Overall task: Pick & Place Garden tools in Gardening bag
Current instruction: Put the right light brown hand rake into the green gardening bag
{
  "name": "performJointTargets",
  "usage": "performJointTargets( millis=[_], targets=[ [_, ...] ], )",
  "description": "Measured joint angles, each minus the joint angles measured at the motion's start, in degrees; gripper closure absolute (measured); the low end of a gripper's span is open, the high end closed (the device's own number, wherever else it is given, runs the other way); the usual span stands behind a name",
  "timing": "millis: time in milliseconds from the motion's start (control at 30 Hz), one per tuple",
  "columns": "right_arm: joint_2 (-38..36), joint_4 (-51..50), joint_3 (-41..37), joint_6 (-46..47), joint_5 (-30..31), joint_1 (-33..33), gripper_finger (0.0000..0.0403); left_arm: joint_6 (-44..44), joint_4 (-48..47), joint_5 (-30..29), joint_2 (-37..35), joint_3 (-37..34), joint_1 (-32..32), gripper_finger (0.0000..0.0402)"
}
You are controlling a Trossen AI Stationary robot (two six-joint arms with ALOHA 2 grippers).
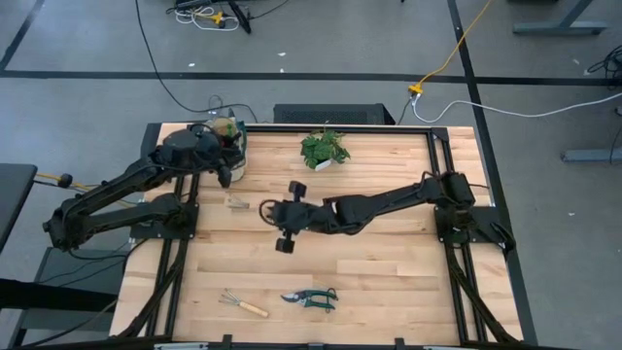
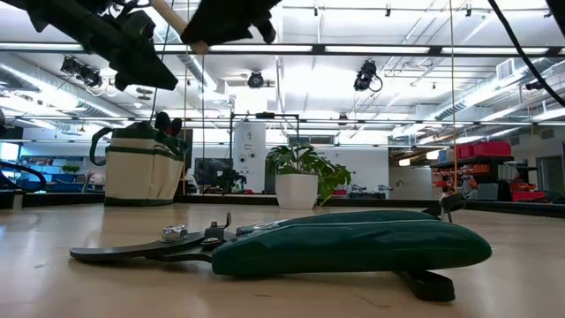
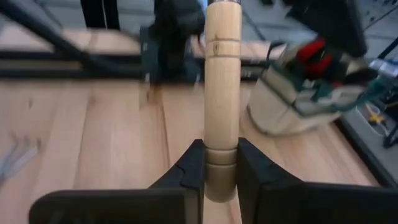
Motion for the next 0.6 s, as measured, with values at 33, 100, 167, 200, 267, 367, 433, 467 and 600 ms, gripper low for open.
performJointTargets(
  millis=[33, 100, 167, 200, 267, 367, 433, 467, 600],
  targets=[
    [0.0, 1.53, 0.0, -0.14, -0.03, -0.23, 0.0357, -0.01, 0.63, 1.02, 0.0, 0.0, 0.0, 0.0291],
    [0.0, 3.44, 0.0, -0.34, -0.04, -0.59, 0.0357, -0.01, 1.67, 2.98, 0.0, 0.0, -0.01, 0.0291],
    [0.0, 5.21, 0.0, -0.67, -0.09, -0.92, 0.0357, 0.0, 2.71, 4.57, 0.0, 0.0, -0.02, 0.0291],
    [0.0, 6.21, 0.0, -0.69, -0.09, -1.08, 0.0357, -0.01, 3.01, 4.99, 0.0, 0.0, -0.02, 0.0291],
    [0.0, 8.32, 0.0, -0.69, -0.23, -1.43, 0.0357, 0.0, 3.91, 5.55, 0.02, 0.0, 0.0, 0.0291],
    [0.0, 11.01, 0.0, -0.85, -0.3, -1.98, 0.0357, 0.42, 5.29, 6.17, 0.02, 0.0, 0.0, 0.0291],
    [0.0, 12.54, 0.0, -1.07, -0.33, -2.39, 0.0357, 1.15, 5.67, 6.23, 0.0, 0.0, -0.02, 0.0291],
    [0.0, 13.39, 0.0, -1.19, -0.35, -2.58, 0.0357, 1.33, 5.88, 6.24, 0.02, 0.0, -0.02, 0.0291],
    [0.0, 16.46, 0.0, -2.2, -0.44, -3.63, 0.0357, 2.6, 7.75, 8.56, 0.02, 0.0, 0.0, 0.0291]
  ],
)
